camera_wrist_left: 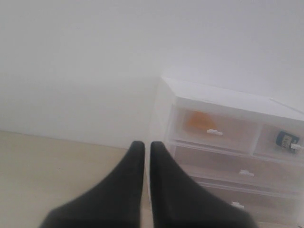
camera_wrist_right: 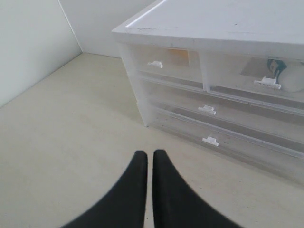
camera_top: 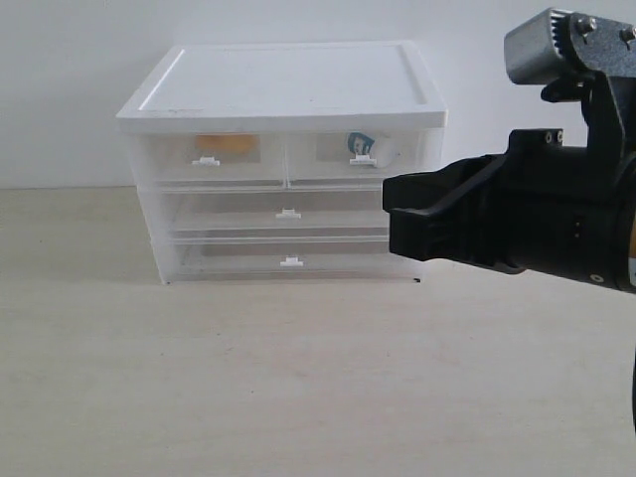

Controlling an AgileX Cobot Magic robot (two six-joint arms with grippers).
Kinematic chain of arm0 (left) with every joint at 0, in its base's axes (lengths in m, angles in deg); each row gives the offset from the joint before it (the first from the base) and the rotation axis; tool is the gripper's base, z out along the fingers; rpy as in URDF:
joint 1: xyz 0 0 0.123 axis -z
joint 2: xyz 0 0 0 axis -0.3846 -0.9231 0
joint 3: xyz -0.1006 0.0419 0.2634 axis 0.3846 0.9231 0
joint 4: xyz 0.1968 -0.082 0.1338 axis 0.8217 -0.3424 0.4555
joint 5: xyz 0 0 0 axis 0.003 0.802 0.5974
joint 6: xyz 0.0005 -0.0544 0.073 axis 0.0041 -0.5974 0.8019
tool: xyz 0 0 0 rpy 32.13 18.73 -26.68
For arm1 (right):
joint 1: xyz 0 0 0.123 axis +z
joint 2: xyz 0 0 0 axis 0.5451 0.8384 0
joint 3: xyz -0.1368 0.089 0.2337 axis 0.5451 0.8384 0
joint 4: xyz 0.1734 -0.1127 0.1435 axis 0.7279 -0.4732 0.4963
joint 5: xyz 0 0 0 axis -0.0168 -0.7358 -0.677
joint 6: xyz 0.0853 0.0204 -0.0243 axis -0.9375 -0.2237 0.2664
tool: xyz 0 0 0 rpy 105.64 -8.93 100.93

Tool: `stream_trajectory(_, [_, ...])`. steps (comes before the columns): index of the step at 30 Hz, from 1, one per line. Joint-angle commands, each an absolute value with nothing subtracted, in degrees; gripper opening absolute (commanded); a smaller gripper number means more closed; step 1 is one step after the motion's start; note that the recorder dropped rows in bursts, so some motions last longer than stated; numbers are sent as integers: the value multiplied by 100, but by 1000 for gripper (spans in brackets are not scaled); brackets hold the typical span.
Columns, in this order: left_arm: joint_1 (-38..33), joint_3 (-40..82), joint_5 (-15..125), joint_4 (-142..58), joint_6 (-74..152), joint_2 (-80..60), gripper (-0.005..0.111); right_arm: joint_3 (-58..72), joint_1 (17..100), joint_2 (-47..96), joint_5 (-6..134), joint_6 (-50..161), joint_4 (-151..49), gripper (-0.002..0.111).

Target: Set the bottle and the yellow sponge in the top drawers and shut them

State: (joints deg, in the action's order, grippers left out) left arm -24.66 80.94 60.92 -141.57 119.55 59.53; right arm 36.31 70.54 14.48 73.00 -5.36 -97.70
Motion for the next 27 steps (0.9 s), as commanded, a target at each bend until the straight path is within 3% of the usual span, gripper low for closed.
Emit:
stream_trajectory(1, [-2464, 8114, 6055, -14209, 11943, 5974, 4, 3673, 7018, 1396, 7325, -474, -9809, 0])
stream_trajectory(8, [-2464, 8125, 6013, -13620, 11124, 5974, 4, 3673, 7018, 1396, 7325, -474, -9809, 0])
stream_trajectory(16, [-2464, 8125, 6391, -6260, 4004, 5974, 4, 3673, 7018, 1396, 7324, -474, -9809, 0])
stream_trajectory(19, [-2464, 8125, 6863, -4692, 3019, 5974, 4, 3673, 7018, 1396, 7324, -474, -9809, 0])
stream_trajectory(27, [-2474, 8184, 7346, -3803, 2412, 5974, 4, 3673, 7018, 1396, 7324, -474, -9809, 0])
